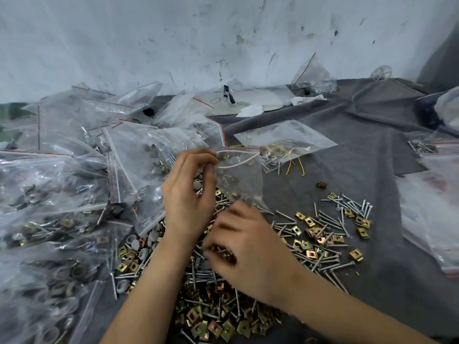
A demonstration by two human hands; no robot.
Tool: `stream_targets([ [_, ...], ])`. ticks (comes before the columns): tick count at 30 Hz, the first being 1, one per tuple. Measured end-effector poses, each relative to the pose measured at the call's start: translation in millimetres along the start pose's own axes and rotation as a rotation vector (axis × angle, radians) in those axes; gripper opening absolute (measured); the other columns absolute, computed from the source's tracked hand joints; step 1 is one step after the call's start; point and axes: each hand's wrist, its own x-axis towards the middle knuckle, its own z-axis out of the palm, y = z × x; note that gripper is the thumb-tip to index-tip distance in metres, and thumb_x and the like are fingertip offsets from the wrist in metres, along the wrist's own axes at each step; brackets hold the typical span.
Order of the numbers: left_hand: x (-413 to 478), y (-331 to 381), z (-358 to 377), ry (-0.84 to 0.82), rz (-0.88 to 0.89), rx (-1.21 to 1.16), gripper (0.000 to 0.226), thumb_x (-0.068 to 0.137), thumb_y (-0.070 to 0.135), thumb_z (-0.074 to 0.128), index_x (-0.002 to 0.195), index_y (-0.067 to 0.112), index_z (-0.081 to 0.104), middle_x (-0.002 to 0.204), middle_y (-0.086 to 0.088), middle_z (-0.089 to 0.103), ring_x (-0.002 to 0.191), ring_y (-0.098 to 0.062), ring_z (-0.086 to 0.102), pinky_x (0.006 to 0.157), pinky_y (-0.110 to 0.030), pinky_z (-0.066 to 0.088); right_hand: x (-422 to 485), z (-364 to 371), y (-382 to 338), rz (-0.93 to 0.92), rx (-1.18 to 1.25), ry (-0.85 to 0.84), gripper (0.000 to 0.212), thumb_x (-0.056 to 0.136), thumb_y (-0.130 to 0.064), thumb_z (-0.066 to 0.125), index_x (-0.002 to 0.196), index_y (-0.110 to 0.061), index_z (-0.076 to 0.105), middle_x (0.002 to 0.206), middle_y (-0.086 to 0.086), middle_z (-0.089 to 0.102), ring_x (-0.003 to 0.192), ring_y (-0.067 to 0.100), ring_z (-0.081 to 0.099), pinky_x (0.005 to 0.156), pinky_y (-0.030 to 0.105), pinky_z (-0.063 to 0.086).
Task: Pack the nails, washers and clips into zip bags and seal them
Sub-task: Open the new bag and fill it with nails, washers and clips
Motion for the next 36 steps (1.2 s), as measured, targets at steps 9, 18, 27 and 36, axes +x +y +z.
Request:
stream_targets([
  [9,-1,-2,1,-0.003,-0.018,-0.043,0.015,0.092,0.002,0.047,0.091,-0.003,0.062,0.097,-0.003,0.06,0.091,-0.02,0.062,0.076,-0.042,0.054,1,19,-9,0.076,-0.242,-0.234,0.025,0.091,-0.027,0.054,0.108,-0.012,0.065,0.114,0.005,0.051,0.119,0.026,0.03,0.1,0.041,0.026],
  [18,-1,-2,-1,-0.013,-0.039,-0.022,0.016,0.091,0.003,0.048,0.092,-0.004,0.063,0.096,-0.008,0.062,0.089,-0.023,0.063,0.074,-0.043,0.054,11,8,-4,0.197,0.043,-0.268,0.016,0.084,-0.025,0.06,0.097,-0.016,0.063,0.103,0.002,0.062,0.105,0.018,0.04,0.092,0.033,0.034],
  [27,2,2,-1,-0.067,0.026,0.027,0.012,0.089,-0.001,0.053,0.094,-0.005,0.063,0.097,-0.007,0.061,0.092,-0.012,0.057,0.083,-0.019,0.046,47,-67,15,0.149,0.038,0.4,0.01,0.079,-0.018,0.072,0.087,-0.016,0.067,0.079,-0.013,0.061,0.09,0.015,0.052,0.083,0.031,0.043],
  [36,-1,4,1,-0.07,0.022,-0.008,0.018,0.093,0.007,0.05,0.094,-0.004,0.064,0.099,-0.005,0.062,0.095,-0.015,0.061,0.081,-0.029,0.053,48,-68,51,0.28,-0.113,0.145,0.029,0.079,-0.049,0.067,0.093,-0.024,0.07,0.126,-0.011,0.049,0.116,0.012,0.034,0.101,0.035,0.031],
])
